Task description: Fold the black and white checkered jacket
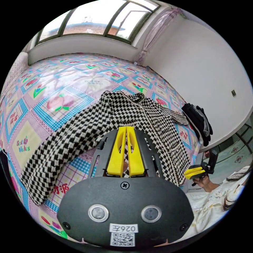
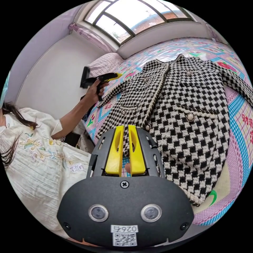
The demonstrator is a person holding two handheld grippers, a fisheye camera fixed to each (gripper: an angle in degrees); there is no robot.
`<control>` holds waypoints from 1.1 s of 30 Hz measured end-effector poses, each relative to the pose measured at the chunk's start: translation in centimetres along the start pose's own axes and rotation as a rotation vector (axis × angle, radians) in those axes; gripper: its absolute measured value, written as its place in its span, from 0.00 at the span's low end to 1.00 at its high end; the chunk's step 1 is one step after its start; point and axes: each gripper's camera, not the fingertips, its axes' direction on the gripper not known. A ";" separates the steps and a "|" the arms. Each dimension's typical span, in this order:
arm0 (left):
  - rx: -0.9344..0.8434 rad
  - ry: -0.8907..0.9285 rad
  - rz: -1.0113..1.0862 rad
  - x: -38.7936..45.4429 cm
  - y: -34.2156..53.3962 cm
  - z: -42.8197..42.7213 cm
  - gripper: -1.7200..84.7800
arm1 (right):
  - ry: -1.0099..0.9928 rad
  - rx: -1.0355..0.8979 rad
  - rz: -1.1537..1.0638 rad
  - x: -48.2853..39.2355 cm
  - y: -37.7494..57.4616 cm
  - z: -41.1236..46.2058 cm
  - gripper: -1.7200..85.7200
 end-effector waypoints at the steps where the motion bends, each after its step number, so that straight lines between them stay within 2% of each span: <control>1: -0.019 -0.037 0.006 0.0 -2.2 2.0 0.01 | -0.003 -0.010 -0.017 -0.5 -0.4 0.7 0.04; 5: -0.106 -0.204 0.059 -0.3 -6.8 8.6 0.01 | 0.023 -0.075 -0.036 -1.9 -0.7 4.1 0.03; 7: -0.310 -0.523 0.130 -1.2 -7.6 14.0 0.01 | 0.063 -0.157 -0.029 -2.1 -0.3 6.1 0.03; 8: -0.336 -0.556 0.177 -1.3 -7.4 14.8 0.01 | 0.098 -0.198 -0.034 -2.5 0.2 7.1 0.02; 9: -0.249 -0.596 0.217 -1.1 -7.1 14.7 0.01 | 0.103 -0.179 -0.033 -2.8 0.3 7.0 0.02; 10: -0.335 -0.622 0.209 -1.8 -7.2 16.0 0.01 | 0.101 -0.163 -0.021 -3.3 0.4 6.8 0.01; 13: -0.305 -0.573 0.196 -2.1 -7.3 17.0 0.01 | 0.111 -0.164 -0.020 -4.3 -0.4 6.3 0.01; 17: -0.182 -0.437 0.211 0.1 -7.5 17.9 0.01 | 0.258 -0.038 -0.073 -3.9 -4.8 4.1 0.03; 21: -0.038 -0.128 0.260 4.2 -9.0 20.8 0.01 | 0.507 0.030 -0.130 -1.1 -11.1 3.1 0.03; 25: -0.023 0.169 0.305 8.6 -12.8 28.1 0.01 | 0.697 0.107 -0.044 4.8 -16.5 1.6 0.03; 27: -0.067 0.213 0.339 10.2 -14.5 32.7 0.01 | 0.738 0.132 0.046 7.7 -17.8 0.6 0.02; 30: -0.260 0.022 0.394 10.2 -15.7 41.0 0.01 | 0.829 0.017 0.148 12.4 -18.4 0.7 0.01; 33: -0.250 0.093 0.164 5.8 -16.0 40.9 0.01 | 0.741 0.059 0.160 13.1 -18.0 -1.3 0.01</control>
